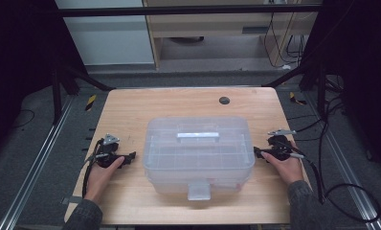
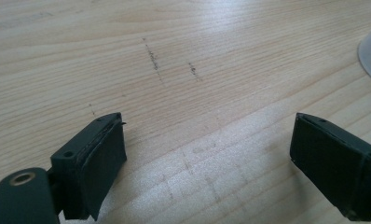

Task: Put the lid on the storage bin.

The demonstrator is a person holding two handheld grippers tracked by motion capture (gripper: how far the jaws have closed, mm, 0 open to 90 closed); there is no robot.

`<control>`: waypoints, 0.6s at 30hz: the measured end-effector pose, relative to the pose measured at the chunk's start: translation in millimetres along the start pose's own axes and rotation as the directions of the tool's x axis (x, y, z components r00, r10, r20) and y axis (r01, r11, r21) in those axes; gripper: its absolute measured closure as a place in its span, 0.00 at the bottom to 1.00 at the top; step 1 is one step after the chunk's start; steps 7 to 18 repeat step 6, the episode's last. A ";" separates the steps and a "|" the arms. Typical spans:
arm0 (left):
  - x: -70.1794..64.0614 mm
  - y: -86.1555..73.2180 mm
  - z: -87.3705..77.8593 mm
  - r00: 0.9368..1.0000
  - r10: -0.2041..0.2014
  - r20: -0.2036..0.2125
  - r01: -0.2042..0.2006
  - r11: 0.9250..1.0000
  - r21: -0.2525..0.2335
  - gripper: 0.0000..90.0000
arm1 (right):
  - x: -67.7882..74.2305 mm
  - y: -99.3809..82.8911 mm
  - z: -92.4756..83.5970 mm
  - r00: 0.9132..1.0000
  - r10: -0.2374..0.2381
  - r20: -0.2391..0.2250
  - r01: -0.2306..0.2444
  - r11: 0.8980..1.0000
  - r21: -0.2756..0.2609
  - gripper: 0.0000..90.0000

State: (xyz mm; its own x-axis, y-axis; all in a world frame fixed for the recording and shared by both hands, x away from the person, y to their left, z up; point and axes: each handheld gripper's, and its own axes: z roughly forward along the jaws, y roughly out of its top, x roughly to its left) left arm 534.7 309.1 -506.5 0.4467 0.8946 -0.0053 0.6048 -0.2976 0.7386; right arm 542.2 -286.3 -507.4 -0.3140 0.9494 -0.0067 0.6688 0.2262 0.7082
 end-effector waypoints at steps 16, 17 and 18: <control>-1.0 1.1 2.6 0.999 -0.008 -0.049 0.009 1.000 0.025 0.03 | 1.3 -4.2 2.1 0.999 0.026 0.020 -0.025 0.999 -0.031 0.03; -1.0 1.1 2.6 0.999 -0.008 -0.049 0.009 1.000 0.025 0.03 | 1.3 -4.2 2.1 0.999 0.026 0.020 -0.025 0.999 -0.031 0.03; -1.0 1.1 2.6 0.999 -0.008 -0.049 0.009 1.000 0.025 0.03 | 1.3 -4.2 2.1 0.999 0.026 0.020 -0.025 0.999 -0.031 0.03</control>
